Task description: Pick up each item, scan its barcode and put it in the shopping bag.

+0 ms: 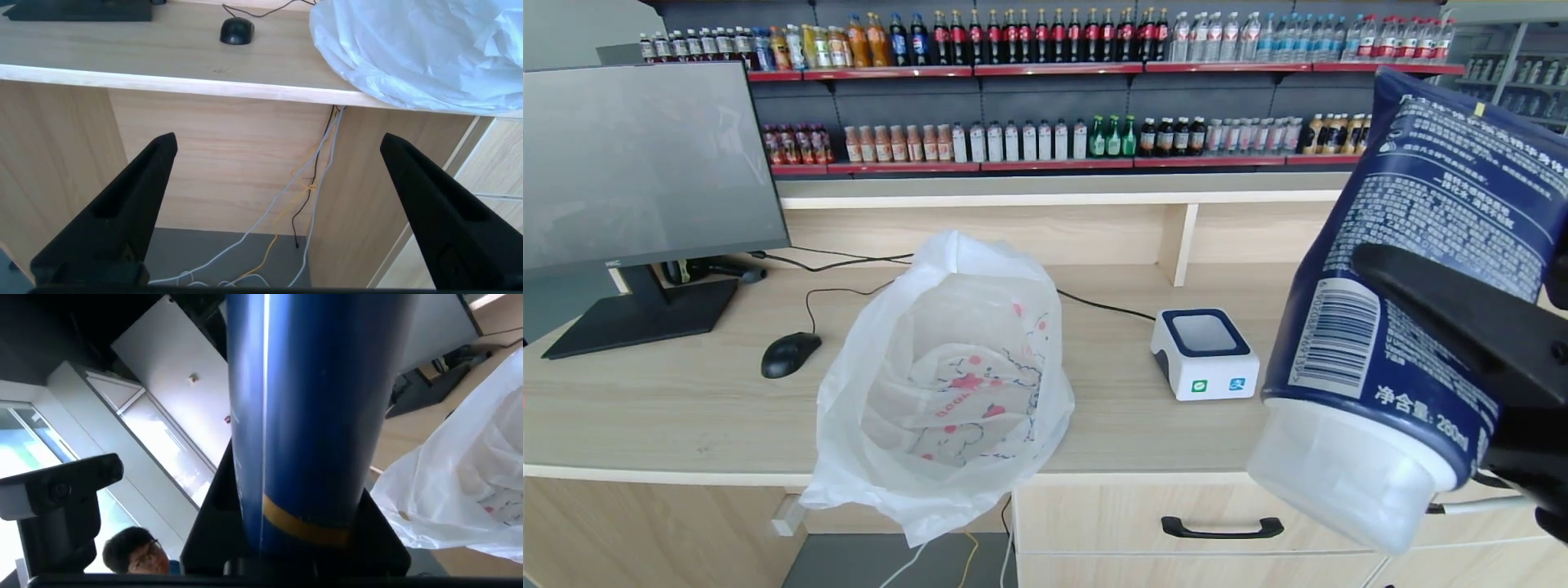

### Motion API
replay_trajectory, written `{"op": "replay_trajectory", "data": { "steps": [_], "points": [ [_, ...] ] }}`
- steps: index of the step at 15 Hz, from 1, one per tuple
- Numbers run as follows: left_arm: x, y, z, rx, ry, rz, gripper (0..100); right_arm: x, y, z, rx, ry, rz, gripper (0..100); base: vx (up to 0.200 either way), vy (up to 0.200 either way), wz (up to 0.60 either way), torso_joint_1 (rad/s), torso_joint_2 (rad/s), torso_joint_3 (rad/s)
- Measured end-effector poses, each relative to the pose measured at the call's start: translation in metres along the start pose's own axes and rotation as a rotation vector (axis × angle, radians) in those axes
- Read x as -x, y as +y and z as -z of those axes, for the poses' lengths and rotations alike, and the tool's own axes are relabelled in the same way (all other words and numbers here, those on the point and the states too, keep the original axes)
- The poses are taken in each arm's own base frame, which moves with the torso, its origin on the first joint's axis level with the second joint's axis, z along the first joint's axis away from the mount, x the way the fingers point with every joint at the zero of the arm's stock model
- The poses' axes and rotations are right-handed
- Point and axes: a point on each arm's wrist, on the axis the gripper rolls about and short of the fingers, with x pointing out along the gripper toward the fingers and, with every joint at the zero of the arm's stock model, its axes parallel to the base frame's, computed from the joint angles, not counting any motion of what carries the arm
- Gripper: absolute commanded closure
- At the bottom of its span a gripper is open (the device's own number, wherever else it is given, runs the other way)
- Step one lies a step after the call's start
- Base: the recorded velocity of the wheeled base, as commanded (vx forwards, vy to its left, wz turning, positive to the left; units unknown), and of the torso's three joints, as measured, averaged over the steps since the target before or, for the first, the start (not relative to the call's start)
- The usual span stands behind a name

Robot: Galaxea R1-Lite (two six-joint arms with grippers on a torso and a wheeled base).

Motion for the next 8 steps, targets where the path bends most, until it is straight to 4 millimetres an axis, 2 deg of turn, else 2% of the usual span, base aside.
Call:
{"op": "replay_trajectory", "data": {
  "steps": [8],
  "points": [
    [0.0000,0.0000,0.0000,0.000,0.000,0.000,0,-0.0044,-0.0049,0.0021,-0.070,-0.007,-0.018,100,0.000,0.000,0.00,0.000,0.00,0.000]
  ]
}}
